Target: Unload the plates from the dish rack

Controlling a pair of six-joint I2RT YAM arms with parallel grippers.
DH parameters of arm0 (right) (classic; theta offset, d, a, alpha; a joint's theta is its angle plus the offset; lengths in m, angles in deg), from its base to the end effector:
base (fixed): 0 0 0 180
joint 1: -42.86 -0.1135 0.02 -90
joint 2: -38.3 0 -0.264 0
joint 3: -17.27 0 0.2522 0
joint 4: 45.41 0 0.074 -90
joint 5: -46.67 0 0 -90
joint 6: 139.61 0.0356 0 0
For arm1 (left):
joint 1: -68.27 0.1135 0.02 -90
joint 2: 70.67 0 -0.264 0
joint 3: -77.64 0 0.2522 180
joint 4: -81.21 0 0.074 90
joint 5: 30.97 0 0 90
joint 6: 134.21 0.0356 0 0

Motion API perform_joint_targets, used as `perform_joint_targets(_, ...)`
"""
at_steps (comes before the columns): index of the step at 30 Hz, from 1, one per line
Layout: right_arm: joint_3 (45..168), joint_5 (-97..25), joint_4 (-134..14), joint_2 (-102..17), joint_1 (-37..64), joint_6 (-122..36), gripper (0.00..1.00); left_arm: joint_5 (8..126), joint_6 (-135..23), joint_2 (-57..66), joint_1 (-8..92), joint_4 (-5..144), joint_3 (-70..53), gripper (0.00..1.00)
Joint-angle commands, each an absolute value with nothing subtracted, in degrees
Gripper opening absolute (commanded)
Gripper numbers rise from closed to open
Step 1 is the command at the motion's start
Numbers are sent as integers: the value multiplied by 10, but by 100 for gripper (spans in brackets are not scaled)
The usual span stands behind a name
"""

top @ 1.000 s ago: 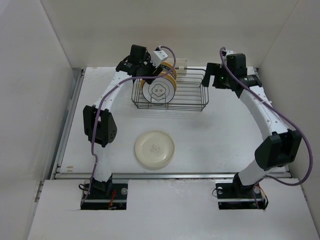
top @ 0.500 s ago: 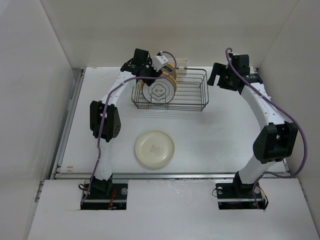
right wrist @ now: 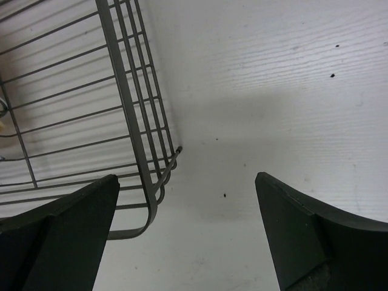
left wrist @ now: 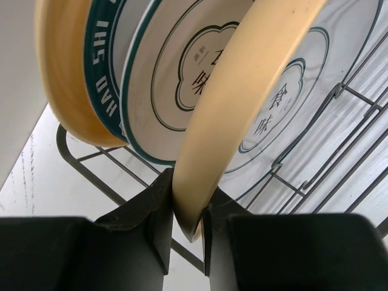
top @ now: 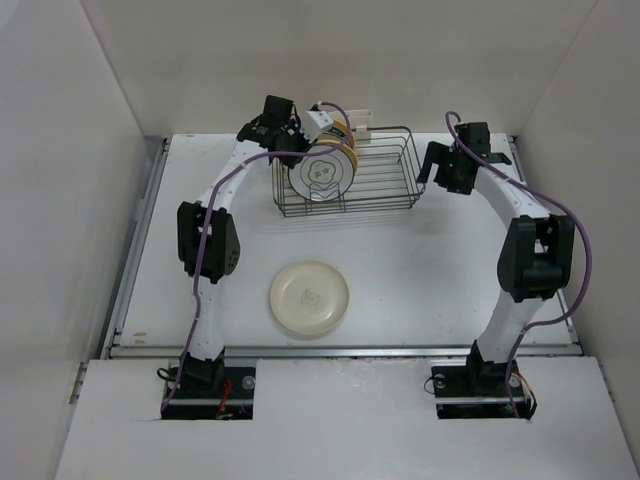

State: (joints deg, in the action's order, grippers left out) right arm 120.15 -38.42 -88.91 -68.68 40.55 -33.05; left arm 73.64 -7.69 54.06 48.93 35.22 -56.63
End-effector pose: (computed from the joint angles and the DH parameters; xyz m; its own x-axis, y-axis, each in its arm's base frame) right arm 0.4220 0.0201 0.2671 -0.7351 0.2545 -0.6283 0.1165 0.9605 0.2528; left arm 0.4748 -0.1762 0.3078 -0.1459 0.6615 -0.7356 0.7450 0.5627 0.3583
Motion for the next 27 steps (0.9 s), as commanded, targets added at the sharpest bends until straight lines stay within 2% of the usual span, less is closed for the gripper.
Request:
perform_joint_targets(1,1203,-360,-850,-695,404,-330,100,798,-128,457,503,305,-613,0)
perform_joint_targets(4,1203,-345,-839,-708,404,-330,96,834,-159,441,518,305,-624,0)
perform_joint_targets(7,1203,-320,-833,-721,404,-330,86,858,-165,423,524,305,-624,0)
perform_joint_targets(8,1203,-320,-833,-721,404,-330,79,871,-165,423,524,297,-624,0)
perform_joint_targets(10,1203,-307,-833,-728,404,-330,75,877,-149,417,524,281,-624,0)
perform_joint_targets(17,1198,-307,-828,-733,404,-330,75,808,-100,456,505,295,-570,0)
perform_joint_targets(21,1193,-313,-828,-722,404,-330,75,753,-152,470,505,367,-564,0)
perform_joint_targets(27,1187,-313,-828,-711,404,-335,75,762,-166,444,505,405,-564,0)
